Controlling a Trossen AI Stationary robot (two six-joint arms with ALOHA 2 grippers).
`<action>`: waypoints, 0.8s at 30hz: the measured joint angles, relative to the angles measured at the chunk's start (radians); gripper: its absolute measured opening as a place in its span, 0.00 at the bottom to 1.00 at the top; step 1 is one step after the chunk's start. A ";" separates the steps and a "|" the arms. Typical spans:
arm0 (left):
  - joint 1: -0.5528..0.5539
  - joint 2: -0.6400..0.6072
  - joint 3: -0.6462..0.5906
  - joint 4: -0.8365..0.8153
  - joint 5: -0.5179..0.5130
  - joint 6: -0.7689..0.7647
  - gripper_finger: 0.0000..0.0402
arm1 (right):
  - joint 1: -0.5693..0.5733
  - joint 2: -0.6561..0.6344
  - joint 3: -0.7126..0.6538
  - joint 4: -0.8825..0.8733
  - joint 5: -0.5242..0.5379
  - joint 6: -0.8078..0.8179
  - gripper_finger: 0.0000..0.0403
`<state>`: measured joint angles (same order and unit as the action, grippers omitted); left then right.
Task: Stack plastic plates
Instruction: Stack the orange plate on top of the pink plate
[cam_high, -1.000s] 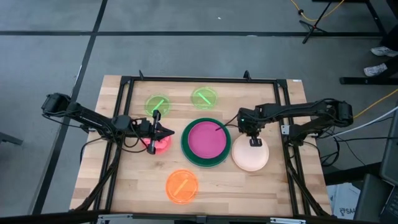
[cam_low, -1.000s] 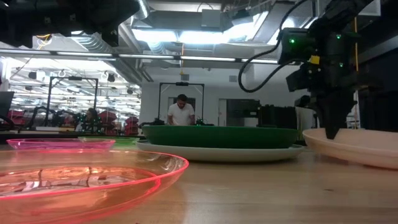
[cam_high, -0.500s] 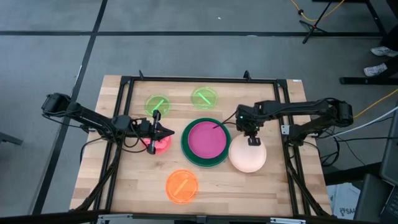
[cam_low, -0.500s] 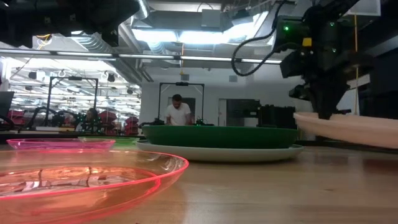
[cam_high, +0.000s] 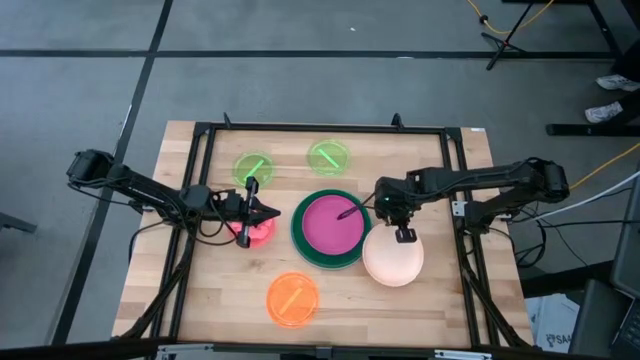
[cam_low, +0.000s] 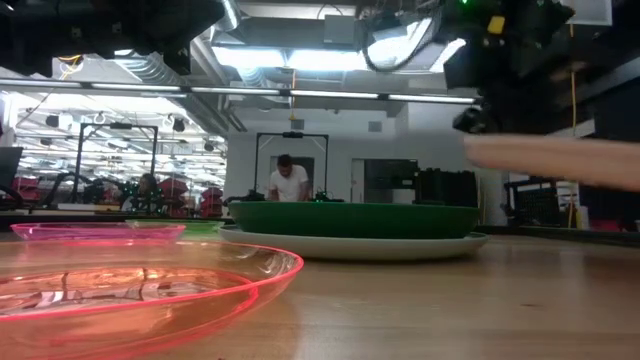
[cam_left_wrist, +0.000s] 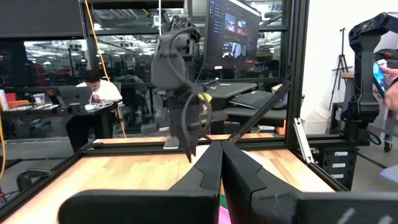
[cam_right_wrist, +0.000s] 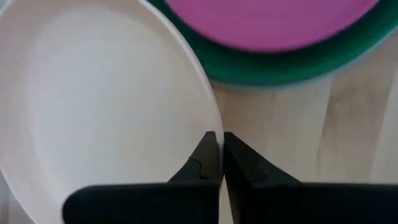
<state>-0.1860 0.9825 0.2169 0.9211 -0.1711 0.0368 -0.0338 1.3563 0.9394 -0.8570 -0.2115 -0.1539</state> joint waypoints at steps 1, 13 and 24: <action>0.000 0.000 0.000 0.000 0.000 0.000 0.01 | 0.006 0.000 0.015 0.002 0.007 0.008 0.00; 0.000 0.000 0.000 0.000 0.000 0.000 0.01 | 0.014 0.000 0.126 0.123 0.090 0.045 0.00; 0.000 0.000 0.000 0.000 0.000 0.000 0.01 | 0.014 0.000 0.127 0.252 0.233 0.044 0.00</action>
<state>-0.1856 0.9827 0.2169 0.9211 -0.1711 0.0364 -0.0200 1.3567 1.0660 -0.6051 0.0215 -0.1101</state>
